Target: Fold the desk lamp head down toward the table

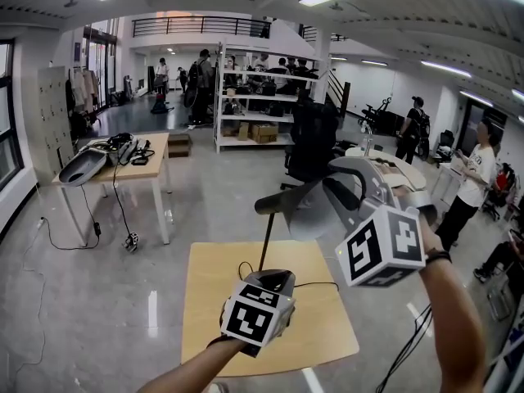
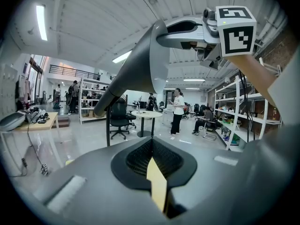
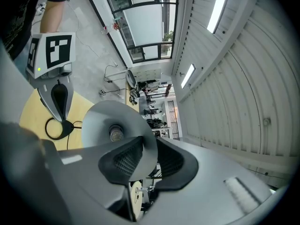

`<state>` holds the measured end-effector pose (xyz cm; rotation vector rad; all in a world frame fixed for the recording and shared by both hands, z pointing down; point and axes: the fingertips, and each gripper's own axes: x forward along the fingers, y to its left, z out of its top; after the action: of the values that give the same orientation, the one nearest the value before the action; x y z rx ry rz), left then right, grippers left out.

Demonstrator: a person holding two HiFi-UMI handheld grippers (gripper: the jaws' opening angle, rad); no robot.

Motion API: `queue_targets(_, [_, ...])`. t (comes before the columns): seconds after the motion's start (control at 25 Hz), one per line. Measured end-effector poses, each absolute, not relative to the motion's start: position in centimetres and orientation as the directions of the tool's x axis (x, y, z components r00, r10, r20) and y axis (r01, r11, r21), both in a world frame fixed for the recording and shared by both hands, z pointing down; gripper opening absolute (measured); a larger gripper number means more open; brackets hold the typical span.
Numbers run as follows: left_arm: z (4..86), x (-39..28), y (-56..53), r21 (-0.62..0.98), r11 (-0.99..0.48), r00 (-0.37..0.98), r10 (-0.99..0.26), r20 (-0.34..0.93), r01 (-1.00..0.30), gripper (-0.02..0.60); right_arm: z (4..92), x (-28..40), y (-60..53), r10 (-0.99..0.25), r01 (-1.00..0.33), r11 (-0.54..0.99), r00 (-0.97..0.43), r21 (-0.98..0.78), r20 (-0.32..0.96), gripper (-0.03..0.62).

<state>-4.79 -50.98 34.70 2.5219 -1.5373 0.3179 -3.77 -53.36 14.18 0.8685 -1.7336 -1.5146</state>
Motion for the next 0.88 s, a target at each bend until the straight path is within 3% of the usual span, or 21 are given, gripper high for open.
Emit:
queue_targets(0.48, [35.3, -6.0, -48.9, 0.040, -0.417, 0.413, -0.875, 0.253, -0.908, 0.020, 16.9, -3.4, -51.2, -0.841, -0.103, 0.093, -0.541, 0.990, 0.023, 0.083])
queue_targets(0.88, [34.3, -2.7, -45.5, 0.038, -0.388, 0.384, -0.886, 0.259, -0.921, 0.020, 18.7, 1.8, -47.8, -0.840, -0.129, 0.089, -0.543, 0.988, 0.005, 0.062])
